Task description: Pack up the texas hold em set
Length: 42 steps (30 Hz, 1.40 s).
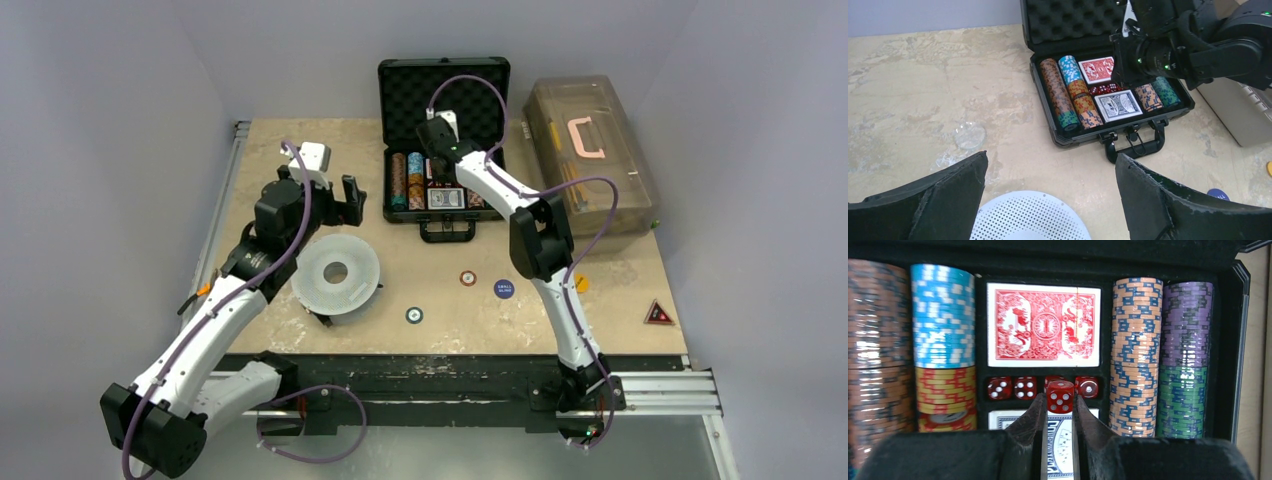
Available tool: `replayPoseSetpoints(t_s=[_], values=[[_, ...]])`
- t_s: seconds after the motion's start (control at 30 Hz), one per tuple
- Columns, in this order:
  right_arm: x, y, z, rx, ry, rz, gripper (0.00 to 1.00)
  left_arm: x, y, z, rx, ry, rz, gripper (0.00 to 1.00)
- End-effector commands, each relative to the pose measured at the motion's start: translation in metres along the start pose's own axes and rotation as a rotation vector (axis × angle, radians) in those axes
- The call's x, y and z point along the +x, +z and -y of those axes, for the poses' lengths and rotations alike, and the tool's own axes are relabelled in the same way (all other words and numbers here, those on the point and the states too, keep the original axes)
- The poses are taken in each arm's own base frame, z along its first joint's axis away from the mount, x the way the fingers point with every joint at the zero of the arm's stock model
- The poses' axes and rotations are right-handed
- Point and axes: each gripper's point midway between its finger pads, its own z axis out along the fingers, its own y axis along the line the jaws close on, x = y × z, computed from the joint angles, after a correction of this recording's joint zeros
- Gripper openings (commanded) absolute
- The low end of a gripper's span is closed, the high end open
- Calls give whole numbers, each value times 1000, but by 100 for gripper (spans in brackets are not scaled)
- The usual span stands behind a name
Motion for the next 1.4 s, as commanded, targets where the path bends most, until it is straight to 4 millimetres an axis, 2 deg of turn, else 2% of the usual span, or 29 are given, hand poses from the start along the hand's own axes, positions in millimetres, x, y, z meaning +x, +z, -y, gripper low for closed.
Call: replayPoseSetpoints(t_s=[0.0, 0.23, 0.53, 0.83, 1.07, 1.3, 1.37], values=[[-17, -8, 16, 79, -64, 33, 0, -21, -1, 9, 38, -27, 42, 94], [-6, 1, 23, 129, -105, 13, 0, -17, 2, 11, 45, -35, 22, 94], [8, 12, 9, 68, -105, -16, 0, -15, 3, 12, 48, -36, 14, 95], [10, 16, 5, 58, -94, -26, 0, -14, 4, 13, 51, -37, 6, 94], [11, 18, 17, 127, -110, -23, 0, -14, 4, 13, 54, -39, 4, 95], [18, 23, 13, 109, -117, -37, 0, -13, 5, 14, 55, -42, -1, 94], [19, 25, 6, 70, -110, -43, 0, -11, 6, 14, 56, -42, -6, 95]])
